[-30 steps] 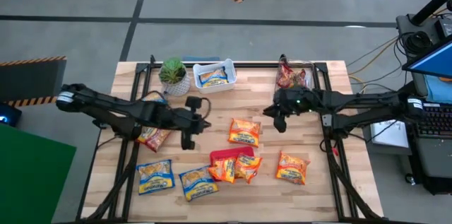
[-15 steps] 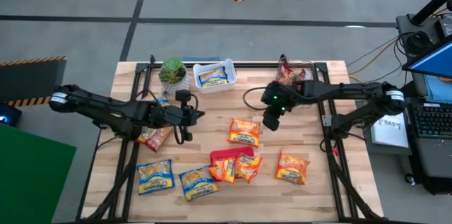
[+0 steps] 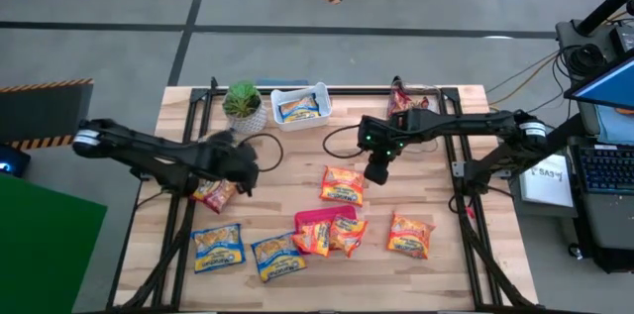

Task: Sort Maruchan noodles
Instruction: Put the blue noodle pack into the white bin

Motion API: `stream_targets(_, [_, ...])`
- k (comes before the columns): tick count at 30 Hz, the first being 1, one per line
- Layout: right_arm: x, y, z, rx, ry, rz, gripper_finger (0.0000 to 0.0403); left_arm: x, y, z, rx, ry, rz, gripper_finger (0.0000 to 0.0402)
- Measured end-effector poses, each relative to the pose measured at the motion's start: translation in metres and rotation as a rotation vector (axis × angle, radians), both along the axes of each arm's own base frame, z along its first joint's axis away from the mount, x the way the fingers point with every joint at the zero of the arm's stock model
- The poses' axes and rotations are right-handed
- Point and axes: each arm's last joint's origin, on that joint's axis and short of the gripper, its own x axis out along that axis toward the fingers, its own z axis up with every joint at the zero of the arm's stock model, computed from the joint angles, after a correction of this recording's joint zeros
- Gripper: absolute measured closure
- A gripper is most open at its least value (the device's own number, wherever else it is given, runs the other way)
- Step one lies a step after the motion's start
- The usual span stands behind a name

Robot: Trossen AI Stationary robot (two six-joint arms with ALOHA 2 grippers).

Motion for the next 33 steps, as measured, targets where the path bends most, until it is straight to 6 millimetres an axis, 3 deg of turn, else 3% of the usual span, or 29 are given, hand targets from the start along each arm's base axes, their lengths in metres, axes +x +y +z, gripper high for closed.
stream_targets(5, [0.001,-0.001,0.002,-0.018,-0.032,0.028,0.0355,-0.006,0.005,-0.021,-0.001,0.141,0.191,0.0402])
stream_targets(18, [0.002,-0.001,0.004,-0.02,-0.049,0.025,0.0355,0.0,0.025,-0.081,0.169,0.428,0.338,0.0402])
stream_targets(25, [0.002,-0.001,0.004,-0.017,-0.049,0.019,0.0355,0.007,0.026,-0.106,0.14,0.514,0.354,0.0402])
stream_targets(33, [0.002,-0.001,0.004,-0.012,-0.048,0.009,0.0355,0.026,0.022,-0.109,0.053,0.479,0.291,0.0401])
